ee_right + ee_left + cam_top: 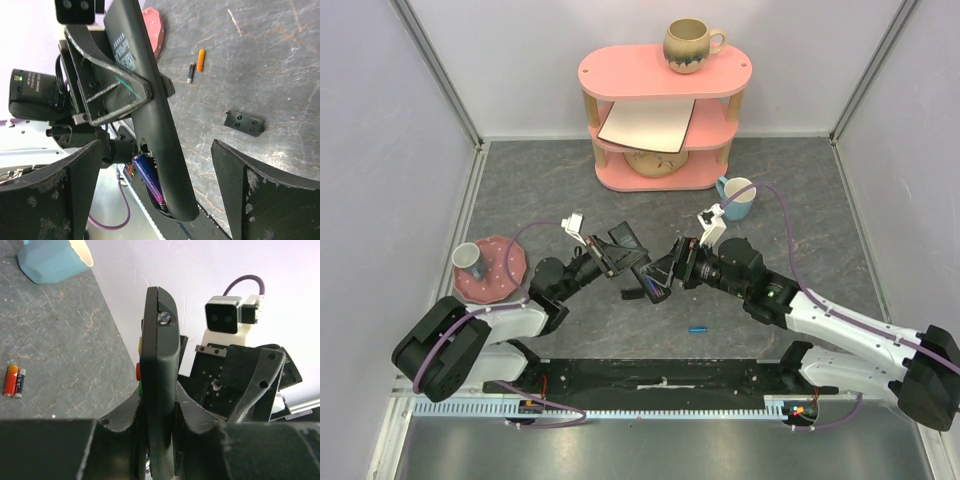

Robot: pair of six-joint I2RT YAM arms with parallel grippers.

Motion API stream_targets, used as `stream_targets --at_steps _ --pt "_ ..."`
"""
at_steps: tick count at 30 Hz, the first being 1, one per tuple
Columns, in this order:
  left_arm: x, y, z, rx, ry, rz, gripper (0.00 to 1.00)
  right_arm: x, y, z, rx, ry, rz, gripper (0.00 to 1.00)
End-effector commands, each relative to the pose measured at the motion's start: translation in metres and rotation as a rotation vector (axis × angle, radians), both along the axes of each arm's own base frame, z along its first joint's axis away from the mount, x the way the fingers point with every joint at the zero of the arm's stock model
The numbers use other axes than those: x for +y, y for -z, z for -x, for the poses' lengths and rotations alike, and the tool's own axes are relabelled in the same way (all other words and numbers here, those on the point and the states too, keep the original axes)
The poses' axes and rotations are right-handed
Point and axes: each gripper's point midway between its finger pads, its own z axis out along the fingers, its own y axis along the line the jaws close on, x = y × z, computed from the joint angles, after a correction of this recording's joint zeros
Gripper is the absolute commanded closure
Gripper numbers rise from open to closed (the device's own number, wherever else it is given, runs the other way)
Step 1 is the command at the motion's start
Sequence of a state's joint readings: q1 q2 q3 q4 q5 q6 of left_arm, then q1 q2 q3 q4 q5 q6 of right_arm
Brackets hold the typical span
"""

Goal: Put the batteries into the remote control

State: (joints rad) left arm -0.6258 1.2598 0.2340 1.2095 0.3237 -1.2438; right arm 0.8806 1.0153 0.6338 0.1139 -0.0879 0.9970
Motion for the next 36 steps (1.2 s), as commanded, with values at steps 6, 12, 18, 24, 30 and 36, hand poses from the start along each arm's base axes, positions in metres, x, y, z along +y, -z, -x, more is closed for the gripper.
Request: stream_targets --at_steps 6,12,18,24,30,36 --pt "-0.005 -0.036 -0.004 -0.106 0.007 0.063 0.98 0.011 0.0 0.013 0.056 -0.066 -0.091 0.04" --pt "-0.004 -0.035 -0.004 -0.104 -0.001 0.064 0.98 0.009 0.002 0.011 0.086 -0.037 -0.117 0.05" --pt "-0.002 -0.035 -0.003 -0.106 -0.006 0.065 0.98 0.005 0.005 0.008 0.109 -0.003 -0.146 0.07" --pt "-0.001 -0.035 -0.002 -0.108 -0.006 0.065 0.98 0.002 0.005 0.005 0.114 0.018 -0.152 0.09" --pt "-0.001 -0.035 -0.002 -0.109 -0.007 0.066 0.98 0.001 0.011 0.006 0.126 0.021 -0.152 0.11" --pt "-0.001 -0.038 -0.002 -0.118 -0.011 0.071 0.98 0.003 0.016 0.008 0.138 0.005 -0.151 0.15"
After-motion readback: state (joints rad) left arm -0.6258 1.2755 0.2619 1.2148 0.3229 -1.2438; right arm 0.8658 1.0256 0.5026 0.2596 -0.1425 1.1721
